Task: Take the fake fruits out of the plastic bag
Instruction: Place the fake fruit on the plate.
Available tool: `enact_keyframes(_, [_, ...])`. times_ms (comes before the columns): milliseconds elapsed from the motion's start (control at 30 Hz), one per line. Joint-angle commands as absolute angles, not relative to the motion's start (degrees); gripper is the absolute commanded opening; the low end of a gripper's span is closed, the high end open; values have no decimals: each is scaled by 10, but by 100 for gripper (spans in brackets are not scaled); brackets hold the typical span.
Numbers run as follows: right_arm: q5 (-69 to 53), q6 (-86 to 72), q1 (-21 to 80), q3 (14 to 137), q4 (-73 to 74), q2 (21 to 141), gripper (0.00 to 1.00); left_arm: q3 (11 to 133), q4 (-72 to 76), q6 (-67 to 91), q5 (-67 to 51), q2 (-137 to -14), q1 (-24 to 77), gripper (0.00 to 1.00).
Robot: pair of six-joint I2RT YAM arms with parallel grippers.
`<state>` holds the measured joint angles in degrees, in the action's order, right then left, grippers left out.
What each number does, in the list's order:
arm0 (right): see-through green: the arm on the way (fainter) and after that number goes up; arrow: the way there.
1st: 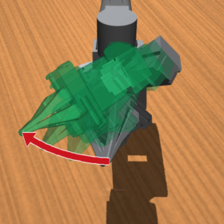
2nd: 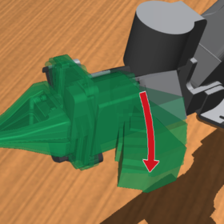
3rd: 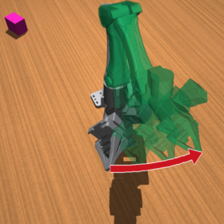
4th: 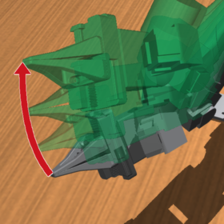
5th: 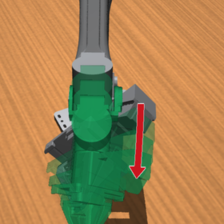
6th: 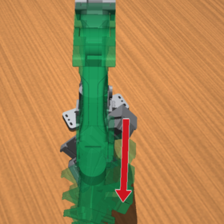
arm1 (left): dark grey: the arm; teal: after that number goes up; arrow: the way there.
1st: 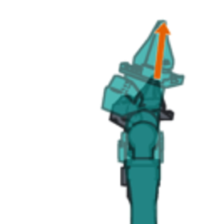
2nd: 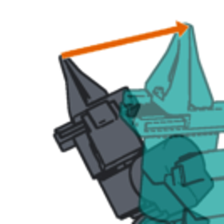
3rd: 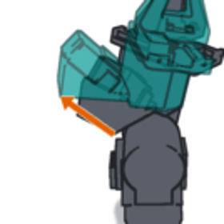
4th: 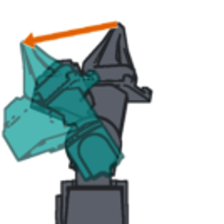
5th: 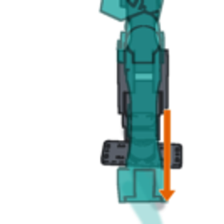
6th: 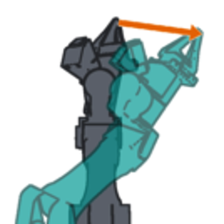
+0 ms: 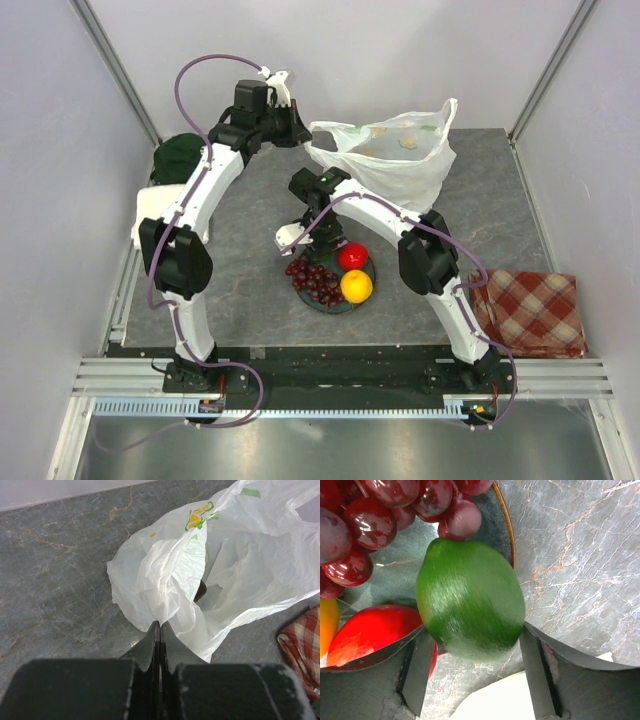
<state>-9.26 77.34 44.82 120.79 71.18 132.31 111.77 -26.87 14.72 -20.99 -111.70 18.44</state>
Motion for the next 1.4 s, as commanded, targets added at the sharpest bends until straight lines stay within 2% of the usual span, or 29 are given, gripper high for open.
enact_keyframes(0, [-94,795,447,1211,719,1330,78,1131,-248,140,-202,-1113,182,2])
enact_keyframes(400, [-83,807,449,1215,727,1304,83,1138,-245,138,-202,-1117,182,2])
enact_keyframes(900, [-98,800,468,1258,751,1224,85,1162,-243,146,-218,-1131,181,2])
enact_keyframes(1067, [-98,746,449,1305,738,1207,85,1167,-242,150,-218,-1129,182,2])
enact_keyframes(1200, [-109,637,396,1325,620,1172,85,1162,-247,152,-239,-1126,182,2])
enact_keyframes(1300, [-90,506,334,1283,445,1137,73,1142,-250,169,-257,-1115,182,2])
enact_keyframes(1367, [-87,432,288,1214,326,1114,52,1129,-250,171,-268,-1109,182,2])
